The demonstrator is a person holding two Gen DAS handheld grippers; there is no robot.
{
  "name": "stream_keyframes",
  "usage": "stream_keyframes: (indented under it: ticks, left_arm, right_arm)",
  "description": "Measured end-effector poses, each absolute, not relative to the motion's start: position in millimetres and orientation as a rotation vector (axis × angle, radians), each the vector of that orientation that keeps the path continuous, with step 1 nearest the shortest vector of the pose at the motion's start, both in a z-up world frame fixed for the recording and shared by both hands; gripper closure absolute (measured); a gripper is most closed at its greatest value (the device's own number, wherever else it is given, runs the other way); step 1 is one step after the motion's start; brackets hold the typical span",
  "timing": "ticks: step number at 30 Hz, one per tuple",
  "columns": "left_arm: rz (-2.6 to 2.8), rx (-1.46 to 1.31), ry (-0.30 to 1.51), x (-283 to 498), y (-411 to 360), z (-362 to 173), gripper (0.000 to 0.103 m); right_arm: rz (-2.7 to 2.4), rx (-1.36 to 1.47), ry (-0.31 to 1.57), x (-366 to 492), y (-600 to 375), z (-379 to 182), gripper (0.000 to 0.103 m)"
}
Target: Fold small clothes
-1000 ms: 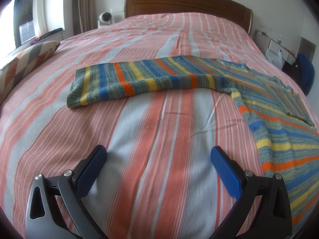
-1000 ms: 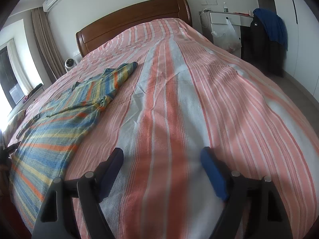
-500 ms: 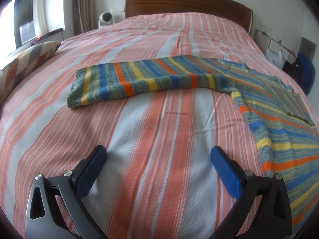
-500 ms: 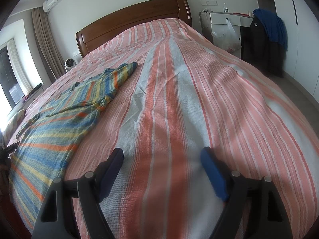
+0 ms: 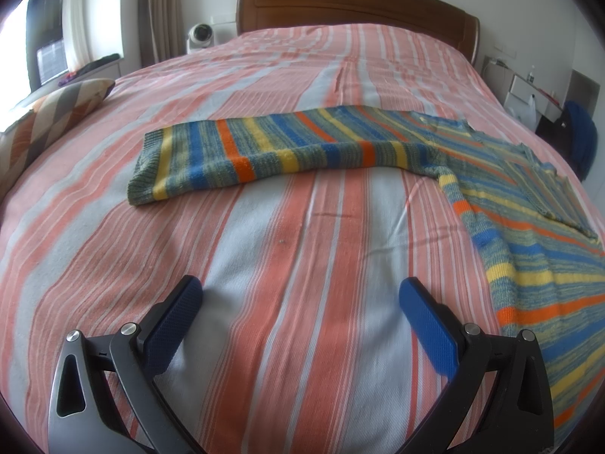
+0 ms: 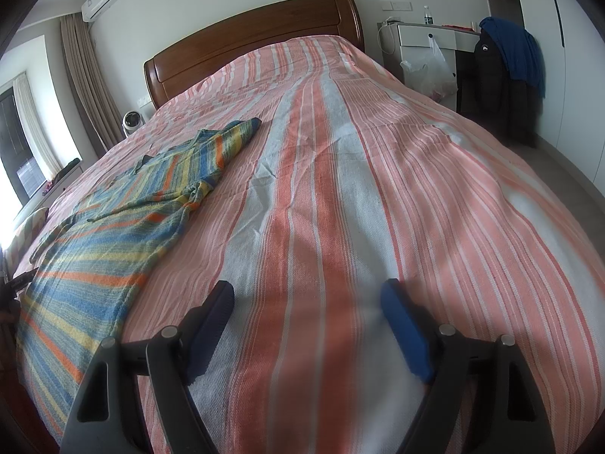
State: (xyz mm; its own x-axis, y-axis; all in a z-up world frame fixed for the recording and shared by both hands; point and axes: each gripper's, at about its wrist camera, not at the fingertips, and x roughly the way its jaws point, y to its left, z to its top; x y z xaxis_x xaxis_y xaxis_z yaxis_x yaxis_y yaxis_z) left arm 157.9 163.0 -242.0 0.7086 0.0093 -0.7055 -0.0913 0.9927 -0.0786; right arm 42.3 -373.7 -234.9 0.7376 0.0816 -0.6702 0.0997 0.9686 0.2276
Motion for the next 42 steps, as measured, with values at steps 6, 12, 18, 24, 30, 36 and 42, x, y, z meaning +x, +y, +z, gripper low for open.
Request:
stream_keyframes:
  ticks: [6, 12, 18, 24, 30, 36, 42]
  left_arm:
    - [0.056, -0.11, 0.782, 157.8, 161.8, -241.9, 0.0]
    - [0.056, -0.11, 0.782, 157.8, 162.6, -242.0, 0.0]
    - [0.056, -0.11, 0.782, 157.7, 162.6, -242.0, 0.0]
    - [0.056, -0.109, 0.781, 157.8, 161.6, -242.0, 0.0]
    - [0.056, -0.109, 0.781, 157.8, 161.5, -242.0, 0.0]
    - [0.063, -0.105, 0.787, 158.2, 162.2, -241.9, 0.0]
    - [0.025, -0.135, 0.891, 152.5, 163.9, -225.7, 0.0]
  right_arm:
    - [-0.01, 0.257, 0.743, 42.2, -374.1, -234.8, 0.023]
    - [-0.009, 0.258, 0.743, 41.7, -374.3, -234.8, 0.023]
    - [-0.009, 0.257, 0.744, 42.1, -374.4, -234.8, 0.023]
    - [-0.009, 0.257, 0.743, 41.6, -374.4, -234.8, 0.023]
    - [-0.009, 0.257, 0.743, 41.7, -374.5, -234.7, 0.023]
    - [-0.009, 0.257, 0.743, 41.9, -374.7, -234.5, 0.023]
    - [-0.01, 0.255, 0.744, 41.2, -374.4, -234.4, 0.023]
